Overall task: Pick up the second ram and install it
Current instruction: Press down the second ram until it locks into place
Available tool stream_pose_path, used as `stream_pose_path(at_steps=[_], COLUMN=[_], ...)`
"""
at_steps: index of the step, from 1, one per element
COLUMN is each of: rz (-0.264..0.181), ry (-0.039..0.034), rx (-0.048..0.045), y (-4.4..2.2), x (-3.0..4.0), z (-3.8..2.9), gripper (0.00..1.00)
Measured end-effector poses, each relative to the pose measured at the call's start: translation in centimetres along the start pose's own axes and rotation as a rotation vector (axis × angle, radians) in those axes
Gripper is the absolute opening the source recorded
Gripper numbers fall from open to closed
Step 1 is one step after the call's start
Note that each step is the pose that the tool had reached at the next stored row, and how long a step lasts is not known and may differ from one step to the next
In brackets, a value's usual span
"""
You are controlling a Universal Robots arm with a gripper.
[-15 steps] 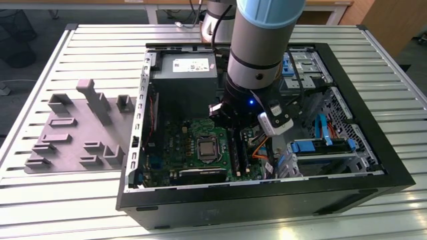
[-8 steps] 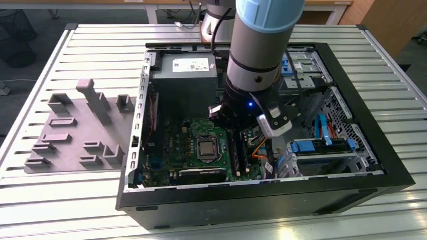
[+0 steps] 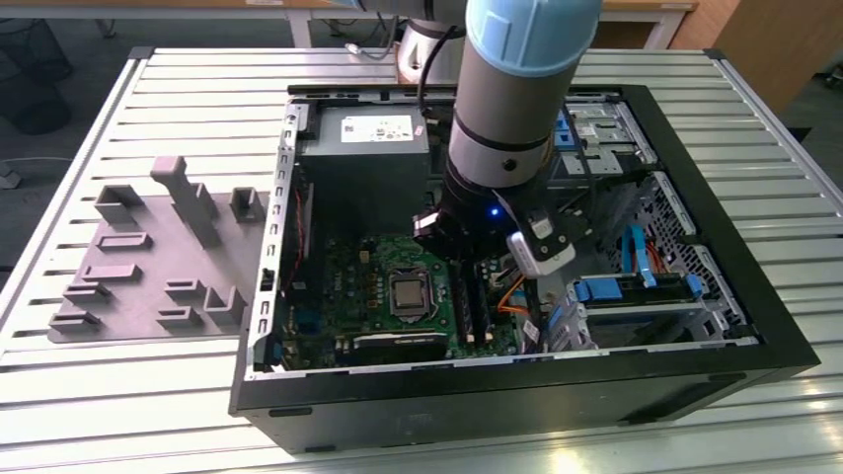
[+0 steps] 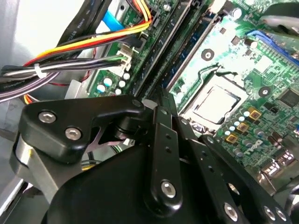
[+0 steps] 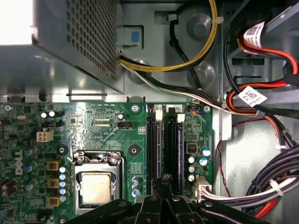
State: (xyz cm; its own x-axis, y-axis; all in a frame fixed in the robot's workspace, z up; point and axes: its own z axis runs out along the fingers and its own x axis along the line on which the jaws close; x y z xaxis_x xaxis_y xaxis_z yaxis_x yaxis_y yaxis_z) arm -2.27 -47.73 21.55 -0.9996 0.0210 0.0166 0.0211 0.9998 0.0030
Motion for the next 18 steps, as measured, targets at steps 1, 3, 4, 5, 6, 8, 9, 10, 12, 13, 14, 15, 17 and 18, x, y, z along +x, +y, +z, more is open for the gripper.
stream_pose_path(at_steps=[1,3,4,5,6,8,9,10,12,13,14,15,17,18], rz=[0.000,0.000,0.000,0.000,0.000,0.000,0.000,0.000,0.000,0.000,0.000,0.000,0.000,0.000], ry=[0.0001,0.0003,0.0005,-0.0002,-0.0008,-0.0004,-0.0001,-0.0002,-0.0001,-0.0001,-0.0002,-0.0002,-0.0002,-0.0002], rx=[0.0002,0.0006,0.0010,-0.0008,-0.0030,-0.0020,-0.0011,-0.0015,-0.0009,-0.0011,-0.0012,-0.0013,-0.0015,-0.0013], y=[0.00,0.00,0.01,0.02,0.05,0.03,0.02,0.02,0.02,0.02,0.02,0.03,0.03,0.02], x=[-0.01,-0.02,-0.03,-0.03,-0.04,-0.02,-0.01,-0.01,0.00,0.01,0.01,0.01,0.01,0.01], z=[0.13,0.16,0.07,-0.06,-0.25,-0.86,-1.20,-1.46,-1.97,-2.14,-2.23,-2.24,-2.24,-2.25], gripper=[0.11,0.11,0.11,0.11,0.11,0.11,0.11,0.11,0.11,0.11,0.11,0.11,0.11,0.11])
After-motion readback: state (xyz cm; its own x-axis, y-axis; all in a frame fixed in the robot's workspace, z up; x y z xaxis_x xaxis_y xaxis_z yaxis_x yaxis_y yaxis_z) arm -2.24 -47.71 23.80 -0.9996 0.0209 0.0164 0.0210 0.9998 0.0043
